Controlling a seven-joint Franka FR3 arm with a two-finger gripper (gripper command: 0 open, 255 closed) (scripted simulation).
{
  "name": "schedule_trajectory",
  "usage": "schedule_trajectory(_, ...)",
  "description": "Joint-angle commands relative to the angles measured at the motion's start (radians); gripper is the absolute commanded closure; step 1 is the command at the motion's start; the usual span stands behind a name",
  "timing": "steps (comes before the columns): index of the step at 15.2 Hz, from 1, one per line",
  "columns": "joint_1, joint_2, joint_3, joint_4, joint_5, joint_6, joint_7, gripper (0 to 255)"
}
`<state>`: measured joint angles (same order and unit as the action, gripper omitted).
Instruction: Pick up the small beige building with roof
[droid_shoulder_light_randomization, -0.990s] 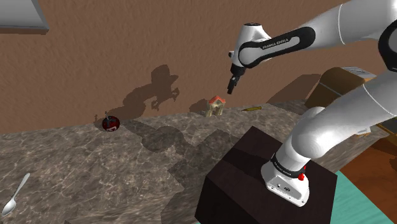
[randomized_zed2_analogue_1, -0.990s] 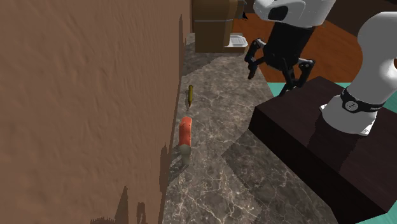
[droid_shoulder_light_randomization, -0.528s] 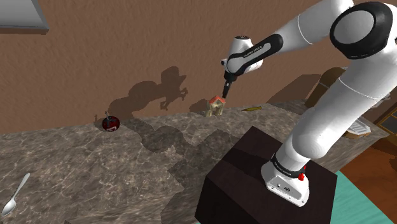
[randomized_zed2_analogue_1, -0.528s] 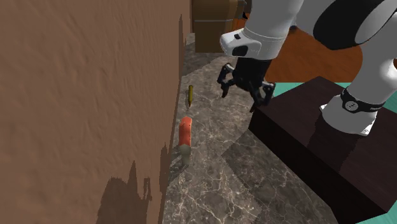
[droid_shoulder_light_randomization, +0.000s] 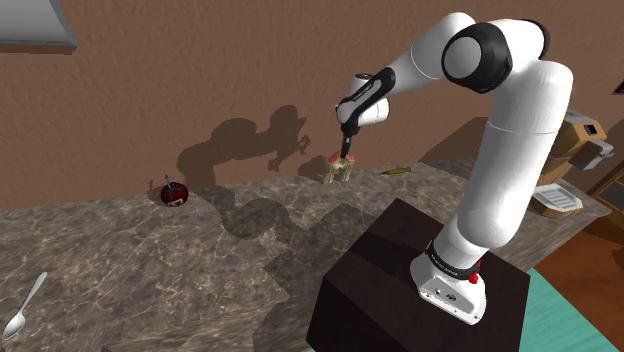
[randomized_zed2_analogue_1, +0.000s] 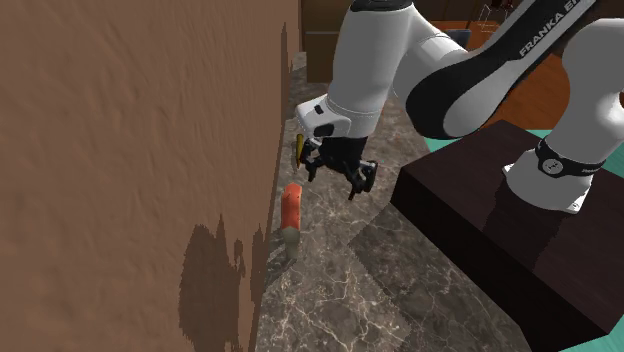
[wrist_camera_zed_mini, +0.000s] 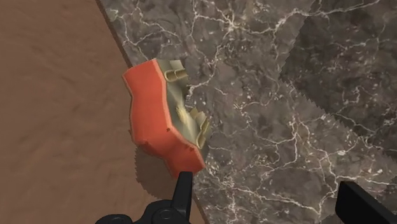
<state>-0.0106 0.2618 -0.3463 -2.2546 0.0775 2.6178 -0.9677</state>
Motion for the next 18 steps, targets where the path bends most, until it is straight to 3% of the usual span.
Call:
schedule_trajectory(1, -0.032, 0.079, 0.026, 0.055, 0.043, 0.025, -0.077, 0)
schedule_trajectory(9, -0.154, 0.394, 0.14, 0.353, 0.109, 0.062, -0.271, 0)
schedule_trajectory(18, -0.177, 0.499, 0.168, 0.403, 0.125, 0.12, -0.289, 0)
